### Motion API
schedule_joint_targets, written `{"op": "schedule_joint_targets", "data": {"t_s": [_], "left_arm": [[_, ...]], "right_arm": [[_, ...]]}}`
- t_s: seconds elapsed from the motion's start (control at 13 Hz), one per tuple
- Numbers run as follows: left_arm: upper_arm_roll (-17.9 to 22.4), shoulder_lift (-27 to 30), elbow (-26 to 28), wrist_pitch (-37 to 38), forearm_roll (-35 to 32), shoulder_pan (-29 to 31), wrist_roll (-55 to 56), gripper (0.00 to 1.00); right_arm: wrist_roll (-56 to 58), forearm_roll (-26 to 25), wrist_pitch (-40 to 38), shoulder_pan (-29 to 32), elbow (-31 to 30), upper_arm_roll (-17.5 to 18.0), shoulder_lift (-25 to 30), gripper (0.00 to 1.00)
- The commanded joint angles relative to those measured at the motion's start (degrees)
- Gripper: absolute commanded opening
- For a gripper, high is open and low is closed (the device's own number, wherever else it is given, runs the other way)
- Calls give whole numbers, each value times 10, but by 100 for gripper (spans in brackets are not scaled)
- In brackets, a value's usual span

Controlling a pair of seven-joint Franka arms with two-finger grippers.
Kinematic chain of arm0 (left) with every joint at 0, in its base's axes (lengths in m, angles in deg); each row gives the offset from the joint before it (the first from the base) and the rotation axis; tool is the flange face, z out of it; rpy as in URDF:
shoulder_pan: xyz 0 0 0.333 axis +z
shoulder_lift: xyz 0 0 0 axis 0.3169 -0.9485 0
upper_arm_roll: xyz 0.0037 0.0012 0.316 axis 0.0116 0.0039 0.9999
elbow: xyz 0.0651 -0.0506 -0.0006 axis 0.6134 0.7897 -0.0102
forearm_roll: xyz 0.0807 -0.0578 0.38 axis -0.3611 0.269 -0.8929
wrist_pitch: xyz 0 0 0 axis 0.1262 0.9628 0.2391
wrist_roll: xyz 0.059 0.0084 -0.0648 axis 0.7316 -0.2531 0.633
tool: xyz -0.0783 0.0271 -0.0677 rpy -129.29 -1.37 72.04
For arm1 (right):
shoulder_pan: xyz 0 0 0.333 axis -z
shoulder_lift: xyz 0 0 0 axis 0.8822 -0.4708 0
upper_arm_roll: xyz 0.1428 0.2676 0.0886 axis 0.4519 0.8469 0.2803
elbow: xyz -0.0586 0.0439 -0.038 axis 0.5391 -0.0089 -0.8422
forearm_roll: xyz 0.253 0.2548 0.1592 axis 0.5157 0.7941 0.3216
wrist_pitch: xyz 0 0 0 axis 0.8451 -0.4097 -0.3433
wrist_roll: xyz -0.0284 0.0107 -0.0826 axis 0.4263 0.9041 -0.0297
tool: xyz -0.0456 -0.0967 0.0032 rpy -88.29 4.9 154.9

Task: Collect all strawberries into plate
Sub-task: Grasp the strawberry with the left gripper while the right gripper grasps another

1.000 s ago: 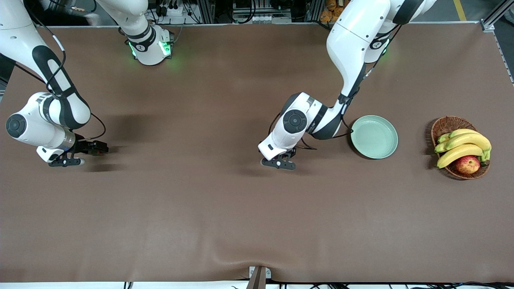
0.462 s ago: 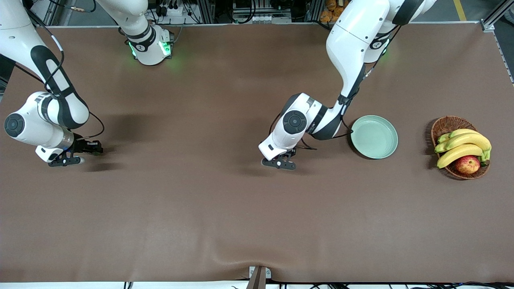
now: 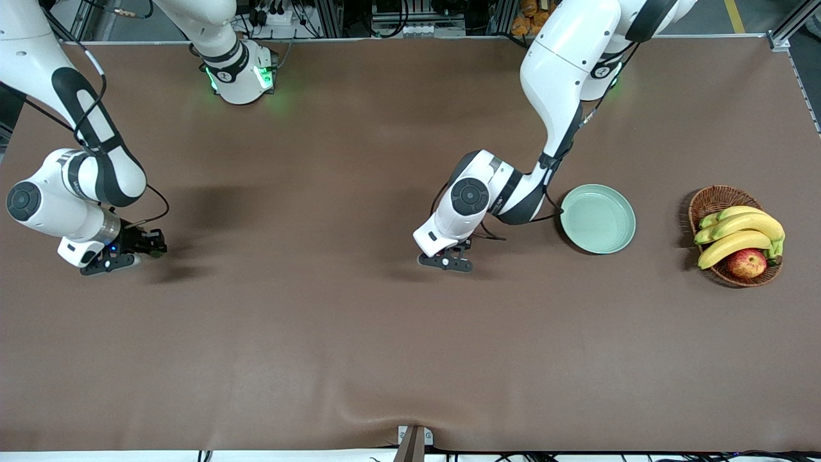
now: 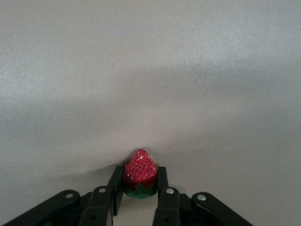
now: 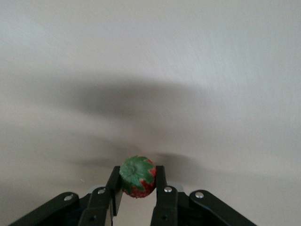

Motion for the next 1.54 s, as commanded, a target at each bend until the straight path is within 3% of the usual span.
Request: {"op": "schedule_joint_targets", "data": {"t_s": [0.0, 0.38, 0.54, 0.92, 1.15, 1.46], "left_arm": [[4, 20, 0, 21, -19, 2, 12, 13], [7, 94, 15, 133, -19, 33, 10, 13], [7, 126, 43, 136, -21, 59, 2, 13], [6, 222, 145, 135, -30, 142, -43, 19], [6, 277, 201, 135, -30, 190, -83, 18], [5, 301, 253, 132, -46, 242, -101, 19]], "right_arm": [[52, -9, 1, 13, 21, 59, 22, 0], [95, -7, 2, 8, 60, 139, 19, 0], [106, -7, 2, 5, 66, 176, 16, 0], [103, -1, 2, -71, 70, 191, 15, 0], [113, -1, -14, -39, 70, 255, 18, 0], [116, -1, -17, -38, 66, 305, 15, 0]]}}
